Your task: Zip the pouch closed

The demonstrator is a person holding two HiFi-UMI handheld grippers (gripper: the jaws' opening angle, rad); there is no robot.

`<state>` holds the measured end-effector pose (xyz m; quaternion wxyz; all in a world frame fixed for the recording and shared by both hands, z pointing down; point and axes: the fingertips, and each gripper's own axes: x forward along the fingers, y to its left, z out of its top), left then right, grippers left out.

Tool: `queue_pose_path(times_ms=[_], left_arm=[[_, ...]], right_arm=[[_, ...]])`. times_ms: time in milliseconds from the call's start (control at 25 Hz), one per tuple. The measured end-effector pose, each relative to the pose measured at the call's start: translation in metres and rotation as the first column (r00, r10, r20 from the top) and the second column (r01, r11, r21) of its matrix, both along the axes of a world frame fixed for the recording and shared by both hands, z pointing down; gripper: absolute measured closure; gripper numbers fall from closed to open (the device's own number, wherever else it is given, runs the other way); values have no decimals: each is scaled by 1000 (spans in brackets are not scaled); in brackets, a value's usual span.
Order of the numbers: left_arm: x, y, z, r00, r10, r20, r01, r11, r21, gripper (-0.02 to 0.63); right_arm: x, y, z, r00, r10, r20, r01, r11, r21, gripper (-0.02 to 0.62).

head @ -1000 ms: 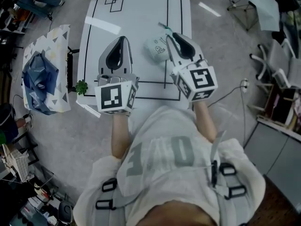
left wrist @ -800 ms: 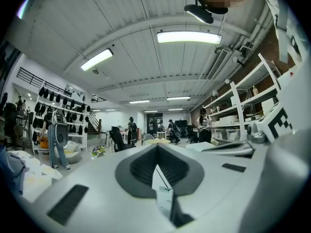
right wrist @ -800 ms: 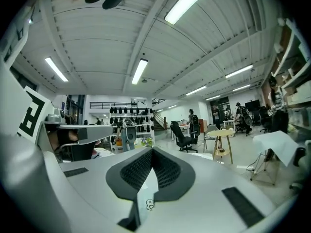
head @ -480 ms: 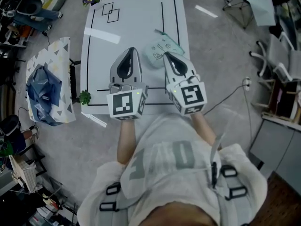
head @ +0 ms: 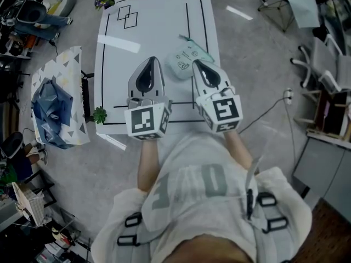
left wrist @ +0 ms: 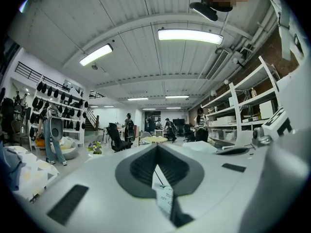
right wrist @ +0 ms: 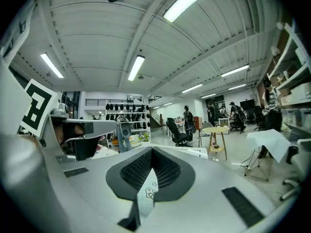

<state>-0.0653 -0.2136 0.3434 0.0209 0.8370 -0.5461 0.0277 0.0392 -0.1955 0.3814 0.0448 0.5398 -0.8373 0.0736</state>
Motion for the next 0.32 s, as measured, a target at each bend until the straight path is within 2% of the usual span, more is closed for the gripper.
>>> queue_pose_path(times_ms=[320], left_arm=[[-7,1,4,1000,-14,1,14,1000,-4,598]], right_arm=[[5,1,6,1000,15,3,-14,1000,-11,588]])
